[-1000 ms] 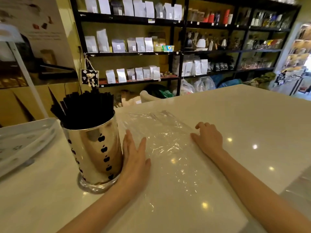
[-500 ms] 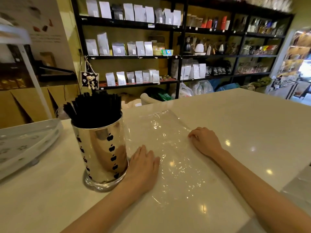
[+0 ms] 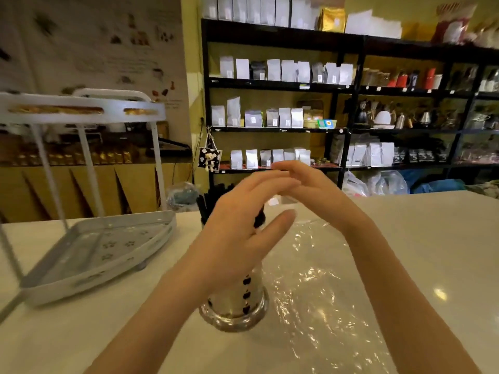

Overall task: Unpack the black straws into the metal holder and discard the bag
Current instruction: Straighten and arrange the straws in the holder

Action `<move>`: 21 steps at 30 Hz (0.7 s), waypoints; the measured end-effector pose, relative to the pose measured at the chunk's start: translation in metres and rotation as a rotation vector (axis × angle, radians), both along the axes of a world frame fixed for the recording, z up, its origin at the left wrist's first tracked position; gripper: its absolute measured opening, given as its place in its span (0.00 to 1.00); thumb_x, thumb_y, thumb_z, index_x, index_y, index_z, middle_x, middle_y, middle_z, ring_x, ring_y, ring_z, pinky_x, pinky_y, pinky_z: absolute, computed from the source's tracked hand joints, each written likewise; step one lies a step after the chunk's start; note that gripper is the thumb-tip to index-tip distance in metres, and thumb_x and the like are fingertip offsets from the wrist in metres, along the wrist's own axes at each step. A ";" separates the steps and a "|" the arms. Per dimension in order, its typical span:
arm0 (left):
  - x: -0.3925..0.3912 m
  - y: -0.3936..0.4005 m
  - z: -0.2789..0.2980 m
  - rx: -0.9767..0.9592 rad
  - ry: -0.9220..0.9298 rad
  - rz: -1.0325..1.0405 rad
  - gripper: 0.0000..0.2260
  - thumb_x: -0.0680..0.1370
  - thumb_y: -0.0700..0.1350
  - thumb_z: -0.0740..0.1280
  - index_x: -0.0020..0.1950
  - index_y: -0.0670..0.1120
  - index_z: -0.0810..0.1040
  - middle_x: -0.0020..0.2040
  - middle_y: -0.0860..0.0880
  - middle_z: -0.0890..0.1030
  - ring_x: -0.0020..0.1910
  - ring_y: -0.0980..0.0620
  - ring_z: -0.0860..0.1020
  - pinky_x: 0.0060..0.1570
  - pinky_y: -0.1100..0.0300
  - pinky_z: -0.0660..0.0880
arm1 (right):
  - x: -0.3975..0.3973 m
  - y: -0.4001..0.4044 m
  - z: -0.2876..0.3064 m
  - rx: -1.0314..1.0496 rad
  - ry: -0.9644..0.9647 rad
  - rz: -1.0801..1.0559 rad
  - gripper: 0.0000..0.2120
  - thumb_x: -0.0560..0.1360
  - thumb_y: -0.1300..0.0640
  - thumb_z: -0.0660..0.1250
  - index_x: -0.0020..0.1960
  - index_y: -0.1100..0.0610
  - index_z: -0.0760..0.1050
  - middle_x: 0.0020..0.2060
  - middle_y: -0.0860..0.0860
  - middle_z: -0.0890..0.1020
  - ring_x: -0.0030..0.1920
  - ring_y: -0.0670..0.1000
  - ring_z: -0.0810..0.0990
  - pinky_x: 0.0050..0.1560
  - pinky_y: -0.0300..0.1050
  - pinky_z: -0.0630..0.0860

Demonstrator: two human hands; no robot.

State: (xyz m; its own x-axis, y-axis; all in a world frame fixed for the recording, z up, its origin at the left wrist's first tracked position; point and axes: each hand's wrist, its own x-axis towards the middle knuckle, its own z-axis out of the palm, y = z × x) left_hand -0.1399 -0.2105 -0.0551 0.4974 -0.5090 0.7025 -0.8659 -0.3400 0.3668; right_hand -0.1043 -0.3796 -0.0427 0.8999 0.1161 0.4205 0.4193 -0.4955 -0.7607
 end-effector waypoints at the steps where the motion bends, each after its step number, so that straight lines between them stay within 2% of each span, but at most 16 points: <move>1: 0.005 0.011 0.005 -0.038 -0.012 0.039 0.18 0.72 0.56 0.59 0.62 0.60 0.69 0.60 0.65 0.70 0.61 0.69 0.66 0.60 0.75 0.63 | 0.002 0.007 0.004 0.036 0.047 0.030 0.27 0.72 0.50 0.67 0.69 0.52 0.65 0.59 0.48 0.78 0.59 0.48 0.76 0.59 0.45 0.72; 3: 0.020 0.029 0.010 -0.115 0.005 0.112 0.19 0.71 0.57 0.62 0.61 0.59 0.69 0.58 0.66 0.71 0.59 0.70 0.67 0.56 0.78 0.64 | 0.011 0.017 0.004 0.064 0.120 0.046 0.36 0.68 0.48 0.71 0.72 0.49 0.59 0.63 0.47 0.74 0.61 0.47 0.73 0.58 0.42 0.70; 5: 0.037 0.040 0.008 -0.146 0.115 0.198 0.25 0.70 0.56 0.66 0.66 0.56 0.66 0.62 0.61 0.70 0.61 0.66 0.67 0.56 0.74 0.64 | 0.020 0.023 -0.003 0.069 0.178 0.060 0.42 0.65 0.47 0.72 0.73 0.48 0.55 0.66 0.46 0.71 0.62 0.46 0.71 0.55 0.36 0.70; 6: 0.047 0.045 0.003 -0.132 0.211 0.247 0.30 0.69 0.56 0.68 0.69 0.55 0.62 0.66 0.59 0.68 0.64 0.62 0.65 0.59 0.70 0.63 | 0.024 0.026 -0.006 0.068 0.214 0.072 0.43 0.65 0.48 0.73 0.74 0.48 0.53 0.67 0.46 0.70 0.60 0.45 0.70 0.49 0.31 0.71; 8: 0.064 0.051 -0.007 -0.085 0.446 0.308 0.42 0.63 0.59 0.70 0.72 0.54 0.54 0.72 0.57 0.61 0.70 0.56 0.60 0.65 0.58 0.62 | 0.029 0.029 -0.012 0.072 0.272 0.085 0.44 0.65 0.50 0.74 0.74 0.48 0.52 0.66 0.46 0.69 0.56 0.44 0.70 0.38 0.29 0.72; 10: 0.076 0.055 -0.016 -0.052 0.637 0.317 0.49 0.57 0.63 0.70 0.73 0.55 0.52 0.74 0.55 0.58 0.72 0.52 0.58 0.67 0.51 0.60 | 0.033 0.030 -0.017 0.082 0.275 0.077 0.42 0.65 0.51 0.74 0.73 0.48 0.55 0.61 0.44 0.70 0.55 0.44 0.70 0.38 0.29 0.73; 11: 0.080 0.056 -0.019 -0.047 0.706 0.299 0.50 0.55 0.65 0.70 0.72 0.55 0.54 0.74 0.54 0.59 0.71 0.51 0.60 0.68 0.50 0.61 | 0.036 0.031 -0.020 0.098 0.271 0.081 0.39 0.65 0.51 0.74 0.71 0.48 0.59 0.58 0.43 0.71 0.54 0.44 0.72 0.40 0.30 0.74; 12: 0.083 0.056 -0.023 -0.045 0.759 0.258 0.47 0.54 0.66 0.70 0.70 0.56 0.59 0.72 0.55 0.63 0.69 0.52 0.63 0.68 0.50 0.62 | 0.038 0.031 -0.023 0.132 0.272 0.102 0.34 0.65 0.52 0.74 0.68 0.48 0.65 0.56 0.43 0.74 0.53 0.44 0.75 0.43 0.33 0.75; 14: 0.085 0.055 -0.025 -0.027 0.812 0.155 0.29 0.59 0.63 0.70 0.58 0.62 0.69 0.60 0.60 0.73 0.61 0.57 0.70 0.63 0.57 0.66 | 0.044 0.032 -0.029 0.187 0.292 0.187 0.20 0.66 0.55 0.73 0.57 0.47 0.75 0.50 0.46 0.81 0.49 0.45 0.81 0.49 0.39 0.79; 15: 0.086 0.054 -0.025 -0.027 0.827 0.101 0.22 0.61 0.61 0.69 0.53 0.63 0.71 0.56 0.62 0.75 0.58 0.59 0.72 0.60 0.60 0.68 | 0.045 0.033 -0.032 0.189 0.299 0.233 0.16 0.66 0.54 0.73 0.53 0.48 0.77 0.48 0.48 0.83 0.49 0.46 0.82 0.52 0.42 0.79; 16: 0.086 0.053 -0.025 -0.035 0.837 0.059 0.18 0.64 0.60 0.68 0.52 0.63 0.72 0.54 0.61 0.76 0.56 0.61 0.74 0.57 0.63 0.70 | 0.046 0.034 -0.034 0.180 0.308 0.258 0.15 0.66 0.53 0.72 0.53 0.48 0.78 0.49 0.50 0.84 0.50 0.47 0.82 0.53 0.43 0.79; 18: 0.088 0.052 -0.025 -0.056 0.835 0.037 0.16 0.68 0.57 0.66 0.55 0.59 0.73 0.53 0.57 0.79 0.53 0.61 0.76 0.50 0.67 0.73 | 0.047 0.034 -0.035 0.169 0.319 0.255 0.14 0.67 0.51 0.71 0.53 0.48 0.78 0.48 0.49 0.84 0.49 0.45 0.82 0.50 0.39 0.79; 21: 0.089 0.051 -0.024 -0.047 0.795 0.014 0.10 0.72 0.52 0.64 0.53 0.59 0.73 0.53 0.56 0.79 0.50 0.64 0.77 0.47 0.70 0.74 | 0.045 0.033 -0.034 0.123 0.305 0.260 0.10 0.70 0.51 0.69 0.51 0.46 0.77 0.46 0.46 0.84 0.46 0.42 0.82 0.45 0.34 0.78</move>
State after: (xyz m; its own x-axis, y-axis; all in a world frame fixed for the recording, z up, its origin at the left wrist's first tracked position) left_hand -0.0512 -0.1590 -0.0791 0.8645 -0.4781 0.1550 -0.3347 -0.3177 0.8872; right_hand -0.0590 -0.3467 -0.0762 0.9327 0.3213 0.1639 0.2647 -0.3011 -0.9161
